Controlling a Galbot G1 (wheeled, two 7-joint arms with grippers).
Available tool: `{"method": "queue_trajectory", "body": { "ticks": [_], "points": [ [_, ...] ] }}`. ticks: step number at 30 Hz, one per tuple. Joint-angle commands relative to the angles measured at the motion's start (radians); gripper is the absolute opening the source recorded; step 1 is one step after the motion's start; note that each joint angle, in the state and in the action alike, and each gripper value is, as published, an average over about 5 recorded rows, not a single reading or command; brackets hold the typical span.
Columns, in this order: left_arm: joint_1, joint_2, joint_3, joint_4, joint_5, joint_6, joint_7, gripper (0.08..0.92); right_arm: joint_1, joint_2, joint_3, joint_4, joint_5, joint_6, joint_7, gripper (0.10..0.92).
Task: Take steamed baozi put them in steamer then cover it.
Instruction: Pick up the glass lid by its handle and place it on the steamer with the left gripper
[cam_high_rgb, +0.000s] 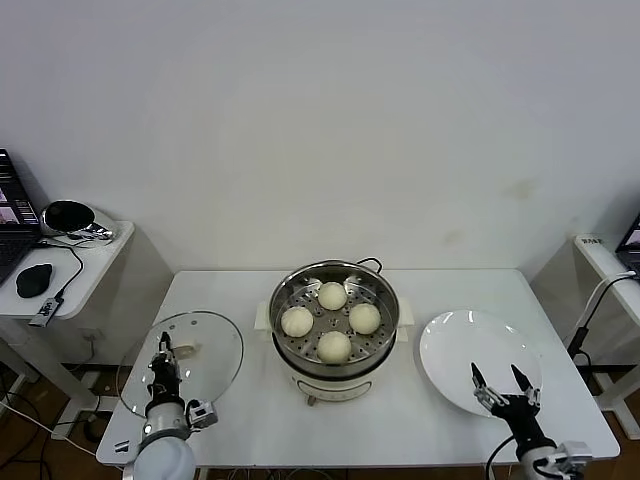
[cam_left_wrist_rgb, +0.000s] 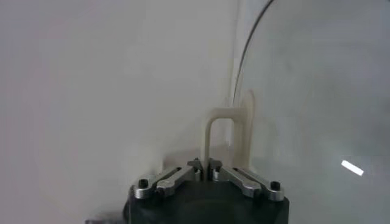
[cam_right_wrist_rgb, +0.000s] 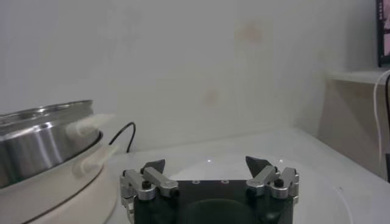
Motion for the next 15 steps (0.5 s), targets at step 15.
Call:
{"method": "queue_trajectory", "body": {
  "ticks": [15],
  "points": [
    [-0.094,-0.028,0.161,-0.265,0.284,0.31,0.322,0.137,0.017,-0.013,0.01,-0.012,0.001,-0.007,0.001,0.823]
  ]
}}
